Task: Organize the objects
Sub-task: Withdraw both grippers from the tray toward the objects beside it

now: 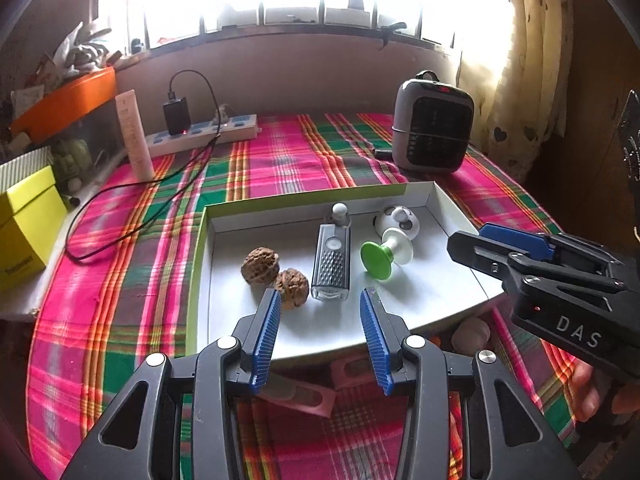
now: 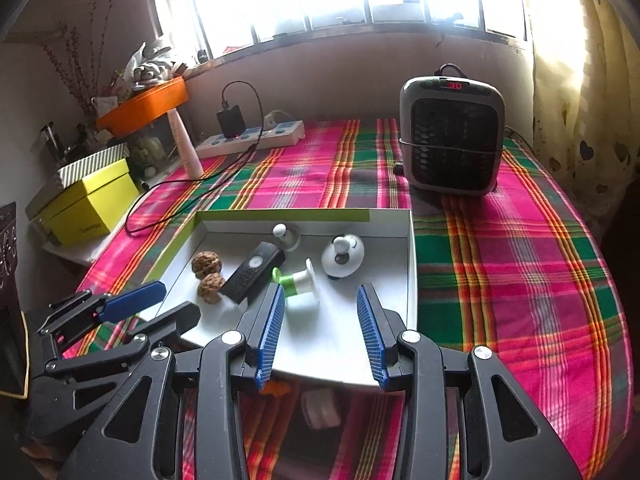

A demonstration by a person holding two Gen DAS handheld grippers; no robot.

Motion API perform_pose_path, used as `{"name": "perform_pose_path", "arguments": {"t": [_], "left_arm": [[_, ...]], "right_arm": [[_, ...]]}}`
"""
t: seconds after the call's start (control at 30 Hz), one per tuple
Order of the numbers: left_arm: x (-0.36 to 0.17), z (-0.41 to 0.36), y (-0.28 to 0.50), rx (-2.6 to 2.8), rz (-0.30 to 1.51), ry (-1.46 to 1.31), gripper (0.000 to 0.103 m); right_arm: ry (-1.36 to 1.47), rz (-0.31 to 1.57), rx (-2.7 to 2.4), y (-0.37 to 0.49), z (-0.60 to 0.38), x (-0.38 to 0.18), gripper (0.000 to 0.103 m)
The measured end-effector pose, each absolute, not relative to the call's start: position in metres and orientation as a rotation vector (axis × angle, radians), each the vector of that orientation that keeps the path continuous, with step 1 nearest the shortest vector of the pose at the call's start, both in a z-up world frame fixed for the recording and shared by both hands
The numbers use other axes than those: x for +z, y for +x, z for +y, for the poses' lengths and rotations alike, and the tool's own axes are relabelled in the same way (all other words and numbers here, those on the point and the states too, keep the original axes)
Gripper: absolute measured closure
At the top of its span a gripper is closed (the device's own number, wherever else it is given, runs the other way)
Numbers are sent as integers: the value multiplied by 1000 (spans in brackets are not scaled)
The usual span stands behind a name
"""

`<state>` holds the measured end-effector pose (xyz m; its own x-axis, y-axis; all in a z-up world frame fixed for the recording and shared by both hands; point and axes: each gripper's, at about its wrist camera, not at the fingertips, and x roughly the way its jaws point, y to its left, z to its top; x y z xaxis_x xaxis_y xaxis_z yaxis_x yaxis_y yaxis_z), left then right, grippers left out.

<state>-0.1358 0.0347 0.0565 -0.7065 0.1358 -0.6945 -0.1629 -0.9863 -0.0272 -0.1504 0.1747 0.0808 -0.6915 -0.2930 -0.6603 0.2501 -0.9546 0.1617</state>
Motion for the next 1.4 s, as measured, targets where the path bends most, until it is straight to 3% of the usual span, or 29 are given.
{"name": "perform_pose_path", "arguments": {"t": [0.2, 0.3, 1.4], "left_arm": [[57, 34, -122, 2791, 100, -1102, 63], [56, 35, -117, 2787, 107, -1100, 63], [31, 15, -85, 2835, 153, -1173, 61]], "right_arm": [[1037, -80, -2650, -137, 174, 79, 63], [1035, -78, -2654, -131, 175, 77, 56], [1157, 18, -2667, -105, 178, 42, 56]]}}
